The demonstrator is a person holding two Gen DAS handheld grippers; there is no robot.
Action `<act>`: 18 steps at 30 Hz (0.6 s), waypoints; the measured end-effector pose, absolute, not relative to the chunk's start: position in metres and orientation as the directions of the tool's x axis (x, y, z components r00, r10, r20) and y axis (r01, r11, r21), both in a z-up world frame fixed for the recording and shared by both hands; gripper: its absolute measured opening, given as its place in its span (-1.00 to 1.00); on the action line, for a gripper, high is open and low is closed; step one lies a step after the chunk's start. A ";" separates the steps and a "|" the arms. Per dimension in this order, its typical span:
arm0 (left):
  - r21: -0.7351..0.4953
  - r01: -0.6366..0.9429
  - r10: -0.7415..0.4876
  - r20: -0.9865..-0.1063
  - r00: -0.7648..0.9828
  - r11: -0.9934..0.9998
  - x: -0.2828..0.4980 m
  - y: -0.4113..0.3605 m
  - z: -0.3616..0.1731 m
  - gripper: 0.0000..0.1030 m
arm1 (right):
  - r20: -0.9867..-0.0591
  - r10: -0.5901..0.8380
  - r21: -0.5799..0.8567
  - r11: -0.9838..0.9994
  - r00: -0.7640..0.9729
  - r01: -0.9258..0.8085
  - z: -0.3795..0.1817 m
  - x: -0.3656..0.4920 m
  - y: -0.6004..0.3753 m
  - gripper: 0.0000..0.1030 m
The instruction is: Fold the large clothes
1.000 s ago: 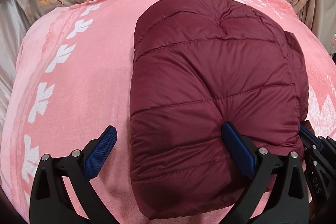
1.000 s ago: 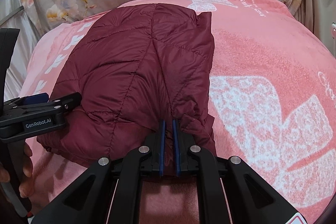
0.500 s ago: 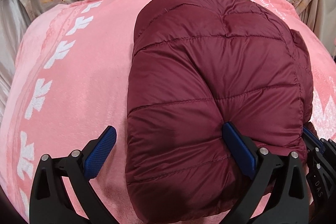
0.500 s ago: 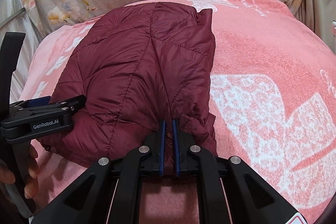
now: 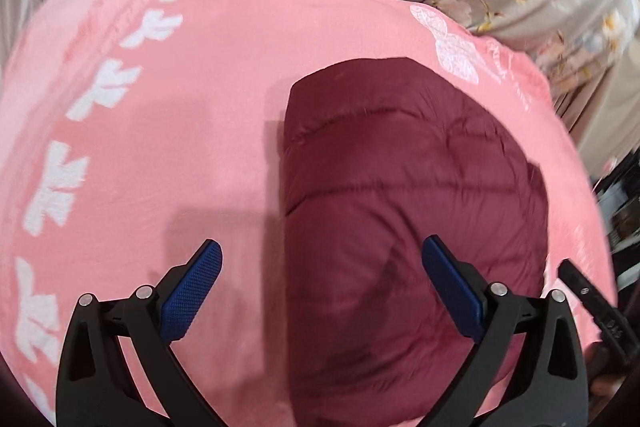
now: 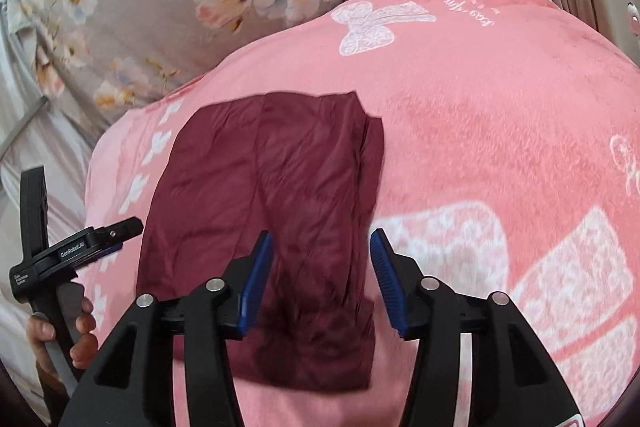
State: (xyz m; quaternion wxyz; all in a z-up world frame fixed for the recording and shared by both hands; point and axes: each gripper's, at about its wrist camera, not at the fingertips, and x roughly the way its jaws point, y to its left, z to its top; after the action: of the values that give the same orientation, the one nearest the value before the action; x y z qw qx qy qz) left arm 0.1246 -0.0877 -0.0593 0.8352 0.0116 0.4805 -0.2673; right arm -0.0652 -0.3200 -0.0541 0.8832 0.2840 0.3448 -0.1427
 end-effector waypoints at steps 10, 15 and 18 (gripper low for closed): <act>-0.329 0.436 -0.477 -0.829 0.292 0.838 0.160 -0.112 -0.086 0.91 | -0.677 0.108 0.583 0.683 0.728 0.441 -0.089 -0.032 -0.340 0.06; -0.354 0.436 -0.495 -0.826 0.268 0.827 0.170 -0.120 -0.094 0.91 | -0.666 0.137 0.619 0.650 0.733 0.441 -0.101 -0.020 -0.342 0.18; -0.359 0.441 -0.498 -0.828 0.257 0.823 0.175 -0.127 -0.100 0.91 | -0.650 0.159 0.648 0.628 0.743 0.431 -0.109 -0.018 -0.342 0.22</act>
State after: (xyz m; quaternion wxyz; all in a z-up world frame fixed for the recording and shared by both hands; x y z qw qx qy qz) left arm 0.1749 -0.1266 -0.1001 0.7925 -0.0271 0.5324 -0.2963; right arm -0.0185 -0.3422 -0.1090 0.8322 0.4234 0.3487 -0.0819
